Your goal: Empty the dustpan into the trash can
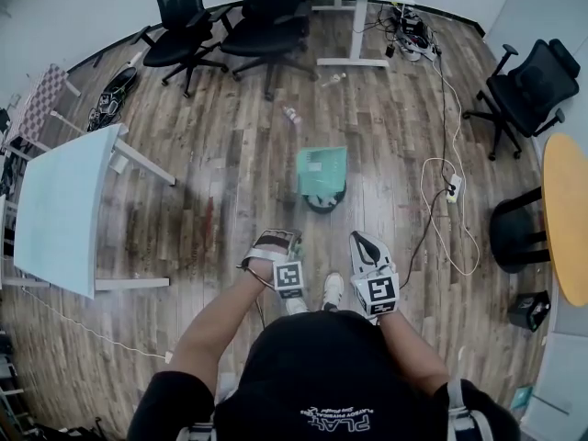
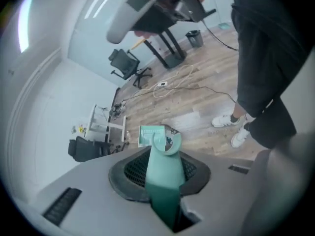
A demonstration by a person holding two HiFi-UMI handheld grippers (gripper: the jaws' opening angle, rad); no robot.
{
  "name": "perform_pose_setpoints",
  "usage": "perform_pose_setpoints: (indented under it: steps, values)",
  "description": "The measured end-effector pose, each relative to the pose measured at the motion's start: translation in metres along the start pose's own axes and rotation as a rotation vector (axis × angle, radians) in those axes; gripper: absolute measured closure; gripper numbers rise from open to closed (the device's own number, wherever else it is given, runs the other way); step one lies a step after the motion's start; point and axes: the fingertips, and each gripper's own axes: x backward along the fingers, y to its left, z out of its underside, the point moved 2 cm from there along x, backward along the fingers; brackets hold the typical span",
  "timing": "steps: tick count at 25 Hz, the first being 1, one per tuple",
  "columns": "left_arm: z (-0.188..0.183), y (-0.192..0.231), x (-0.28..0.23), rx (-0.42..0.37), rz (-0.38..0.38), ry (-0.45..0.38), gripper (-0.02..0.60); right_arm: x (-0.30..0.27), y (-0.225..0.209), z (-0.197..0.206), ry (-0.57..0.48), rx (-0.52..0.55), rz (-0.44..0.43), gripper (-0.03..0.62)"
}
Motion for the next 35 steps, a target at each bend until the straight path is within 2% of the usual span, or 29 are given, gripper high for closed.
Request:
perform_pose_setpoints:
  steps: [3, 6, 10, 12, 15, 18, 23, 32, 35]
  values:
    - [0.008, 0.009, 0.004, 0.199, -0.04, 0.003, 0.485, 0.002, 0.002, 0.002, 0.001, 0.0, -0.002, 0.571]
    - [0.021, 0.03, 0.013, 0.468, -0.089, -0.021, 0.485, -0.002, 0.005, 0.001, 0.003, 0.004, -0.008, 0.571]
    - [0.042, 0.041, 0.016, 0.836, -0.081, -0.054, 0.483, -0.005, 0.007, 0.0, 0.004, 0.01, -0.016, 0.571]
    - [0.05, 0.041, 0.02, 0.971, -0.079, -0.074, 0.483, -0.005, 0.008, -0.001, 0.002, 0.014, -0.019, 0.571]
    - [0.063, 0.041, 0.029, 1.122, -0.092, -0.095, 0.483, -0.005, 0.01, -0.001, 0.005, 0.019, -0.023, 0.571]
    - [0.075, 0.045, 0.039, 1.232, -0.12, -0.102, 0.483, -0.007, 0.009, 0.001, 0.01, 0.019, -0.028, 0.571]
    - [0.091, 0.056, 0.057, 1.355, -0.19, -0.106, 0.483, -0.015, 0.01, 0.002, 0.016, 0.026, -0.054, 0.571]
    - [0.127, 0.065, 0.072, 1.518, -0.31, -0.051, 0.485, -0.048, 0.003, -0.011, -0.006, 0.056, -0.122, 0.571]
    - [0.134, 0.068, 0.068, 1.544, -0.33, -0.007, 0.483, -0.06, -0.005, -0.012, -0.006, 0.059, -0.144, 0.571]
